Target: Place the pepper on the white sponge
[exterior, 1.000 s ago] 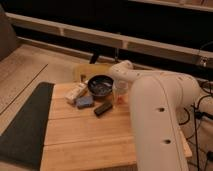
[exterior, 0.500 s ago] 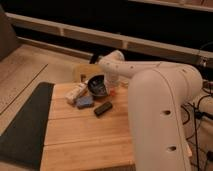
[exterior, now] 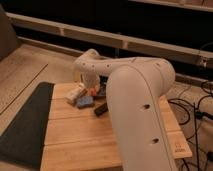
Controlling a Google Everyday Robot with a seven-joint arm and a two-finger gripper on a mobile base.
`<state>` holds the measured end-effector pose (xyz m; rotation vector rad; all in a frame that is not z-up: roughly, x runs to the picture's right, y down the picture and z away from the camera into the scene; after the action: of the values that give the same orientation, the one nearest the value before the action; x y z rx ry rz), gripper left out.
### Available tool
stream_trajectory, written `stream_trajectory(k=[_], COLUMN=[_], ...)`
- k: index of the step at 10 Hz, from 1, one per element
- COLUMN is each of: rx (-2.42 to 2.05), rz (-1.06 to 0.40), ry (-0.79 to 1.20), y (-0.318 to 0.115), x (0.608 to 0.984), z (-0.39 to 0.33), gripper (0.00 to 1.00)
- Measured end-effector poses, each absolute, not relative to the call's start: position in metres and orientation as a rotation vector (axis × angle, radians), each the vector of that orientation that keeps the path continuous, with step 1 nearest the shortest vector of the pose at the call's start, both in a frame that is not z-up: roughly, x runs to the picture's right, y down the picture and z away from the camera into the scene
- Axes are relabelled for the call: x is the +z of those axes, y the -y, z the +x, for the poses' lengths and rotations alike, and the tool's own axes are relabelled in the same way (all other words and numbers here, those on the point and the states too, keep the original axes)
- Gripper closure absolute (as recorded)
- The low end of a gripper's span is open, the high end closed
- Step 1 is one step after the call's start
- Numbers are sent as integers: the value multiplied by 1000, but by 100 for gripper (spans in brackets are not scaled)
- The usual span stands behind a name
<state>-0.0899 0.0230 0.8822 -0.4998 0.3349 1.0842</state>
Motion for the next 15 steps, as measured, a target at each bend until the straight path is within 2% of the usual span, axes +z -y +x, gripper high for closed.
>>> stream_trajectory(k=[5,7,9,11,12,13,15], rx=[955,935,925,933,945,949,949], rz=[-603,-621,-634,-641,-642,-642,-643], ry=[-326,-336,-360,-389,-407,-414,-414], y=[-65,-72,-81,-88,-91,-92,-92], x=[887,889,890,894,898,900,900], z=[-138,-142,-140,-133,-128,-126,-126], gripper=[100,86,64,46,33,28,26])
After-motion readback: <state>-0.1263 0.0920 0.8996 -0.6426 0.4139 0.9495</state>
